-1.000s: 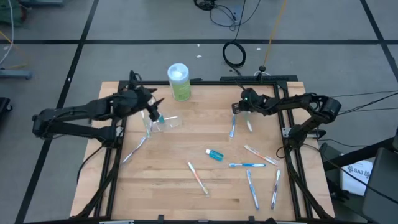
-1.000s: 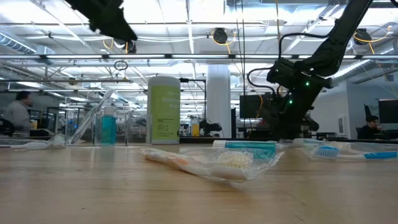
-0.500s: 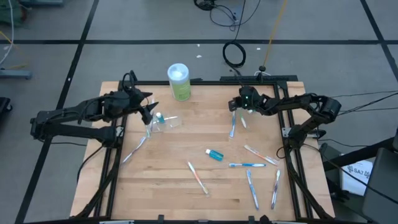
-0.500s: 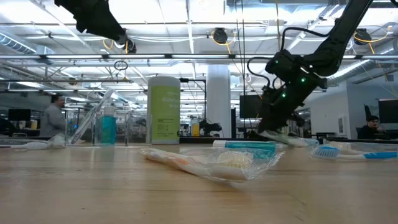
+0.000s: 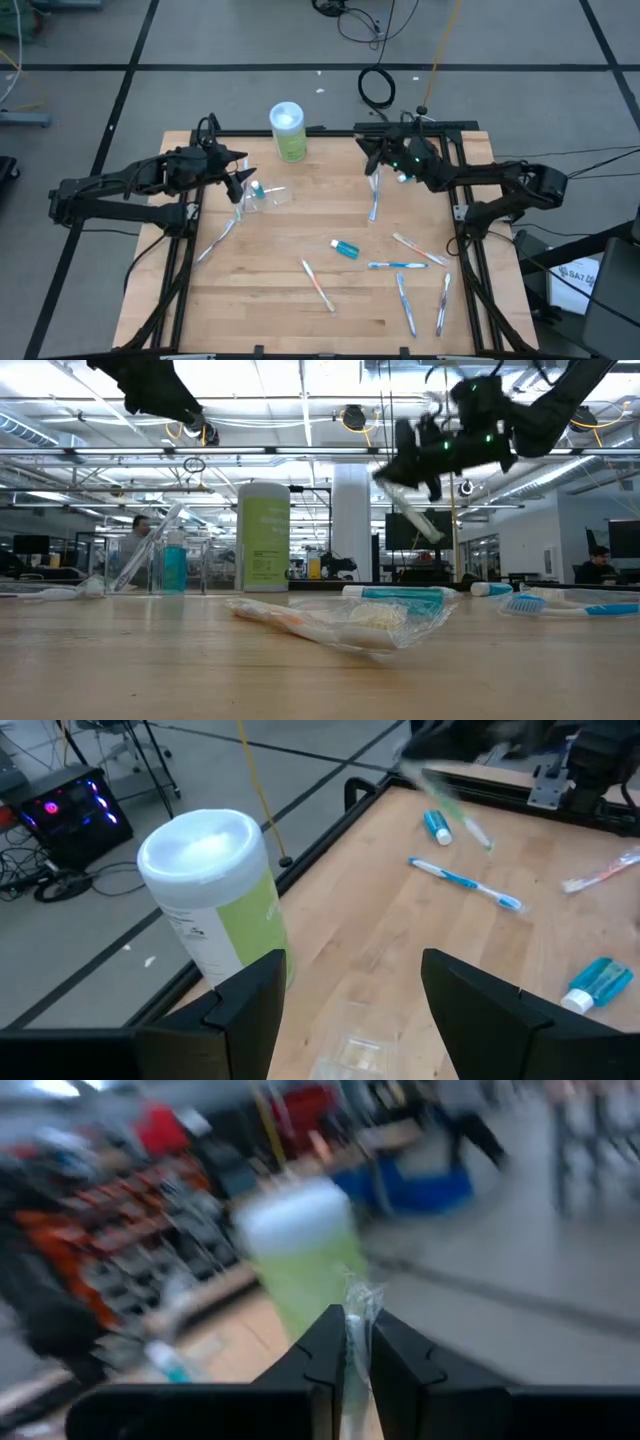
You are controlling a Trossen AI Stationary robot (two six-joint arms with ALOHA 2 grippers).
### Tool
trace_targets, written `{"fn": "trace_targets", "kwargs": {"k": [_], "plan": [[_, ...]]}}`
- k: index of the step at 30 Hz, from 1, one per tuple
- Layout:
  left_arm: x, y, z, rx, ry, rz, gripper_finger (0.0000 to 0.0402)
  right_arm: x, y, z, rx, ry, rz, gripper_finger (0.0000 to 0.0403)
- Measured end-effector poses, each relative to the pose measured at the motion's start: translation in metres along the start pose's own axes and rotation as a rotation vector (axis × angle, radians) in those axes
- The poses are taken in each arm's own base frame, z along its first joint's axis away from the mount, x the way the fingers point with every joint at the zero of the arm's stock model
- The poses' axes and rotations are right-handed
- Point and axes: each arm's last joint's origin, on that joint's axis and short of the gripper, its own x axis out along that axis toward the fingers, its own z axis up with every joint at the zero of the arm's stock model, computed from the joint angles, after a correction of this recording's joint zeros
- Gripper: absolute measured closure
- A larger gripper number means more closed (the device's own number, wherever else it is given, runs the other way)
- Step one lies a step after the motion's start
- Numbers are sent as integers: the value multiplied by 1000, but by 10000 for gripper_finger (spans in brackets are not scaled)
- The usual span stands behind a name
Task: Pick & Place toothbrushing station
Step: Put the right green toothbrush into the transparent organizer
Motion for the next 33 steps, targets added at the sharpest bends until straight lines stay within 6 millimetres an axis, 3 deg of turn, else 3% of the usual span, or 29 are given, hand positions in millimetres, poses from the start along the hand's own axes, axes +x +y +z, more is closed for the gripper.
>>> {"fn": "trace_targets", "kwargs": {"k": [8,15,19,28,33], "plan": [[0,0,0,-14,0,0,160,-12,51,19,-147,-295,229,376],[2,-2,0,-124,12,-56,160,-19,77,9,-225,-271,317,376],[12,-9,-2,-101,66,-148,160,-22,88,2,-268,-235,353,374],[65,-37,5,-31,62,-353,160,-24,95,-3,-265,-208,383,373],[97,-51,16,6,-88,-418,160,-24,95,-3,-261,-207,383,375]]}}
